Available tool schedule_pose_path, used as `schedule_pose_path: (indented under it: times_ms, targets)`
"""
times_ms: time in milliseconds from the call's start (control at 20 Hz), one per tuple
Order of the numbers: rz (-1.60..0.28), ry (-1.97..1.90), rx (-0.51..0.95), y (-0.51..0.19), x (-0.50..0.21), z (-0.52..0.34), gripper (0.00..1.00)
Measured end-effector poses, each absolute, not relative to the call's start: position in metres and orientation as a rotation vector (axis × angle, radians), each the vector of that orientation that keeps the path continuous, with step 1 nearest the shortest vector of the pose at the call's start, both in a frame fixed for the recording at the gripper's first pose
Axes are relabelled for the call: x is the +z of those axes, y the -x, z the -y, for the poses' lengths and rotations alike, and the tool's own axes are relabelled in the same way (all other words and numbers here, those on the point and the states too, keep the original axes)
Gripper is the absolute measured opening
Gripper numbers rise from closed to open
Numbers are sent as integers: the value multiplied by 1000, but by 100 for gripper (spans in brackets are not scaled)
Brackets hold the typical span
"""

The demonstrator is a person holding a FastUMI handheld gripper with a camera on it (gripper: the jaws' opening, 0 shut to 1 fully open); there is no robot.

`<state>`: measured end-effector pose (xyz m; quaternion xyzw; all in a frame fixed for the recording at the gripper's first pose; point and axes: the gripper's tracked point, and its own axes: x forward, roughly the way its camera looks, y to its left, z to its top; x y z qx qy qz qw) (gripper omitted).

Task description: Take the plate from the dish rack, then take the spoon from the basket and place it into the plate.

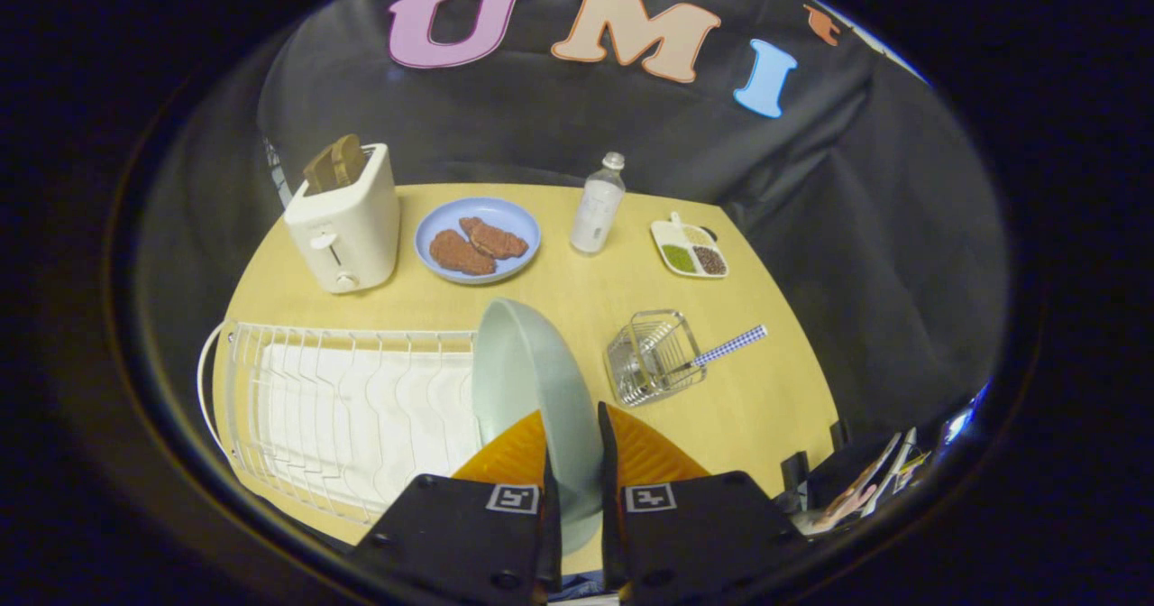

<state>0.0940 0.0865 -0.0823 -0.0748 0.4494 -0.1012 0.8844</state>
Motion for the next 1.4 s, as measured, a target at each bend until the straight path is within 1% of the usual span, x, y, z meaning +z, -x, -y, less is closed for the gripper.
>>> schedule_pose_path:
  times_ms: [200,350,550,850,1000,1200,1400]
  targets:
    - [-904,205,-220,-94,-64,-89,20]
    - [-847,140,-211,-95,-42,-92,20]
    - [-814,90,-274,-82,-21,-61,20]
    - [-682,-179,-321,-68,8,-14,20]
    - [-655,-279,-407,-52,-2,24,20]
    - [-710,-360,-518,-25,-43,64,20]
    - [-753,-466,-584,-5,-88,89,20]
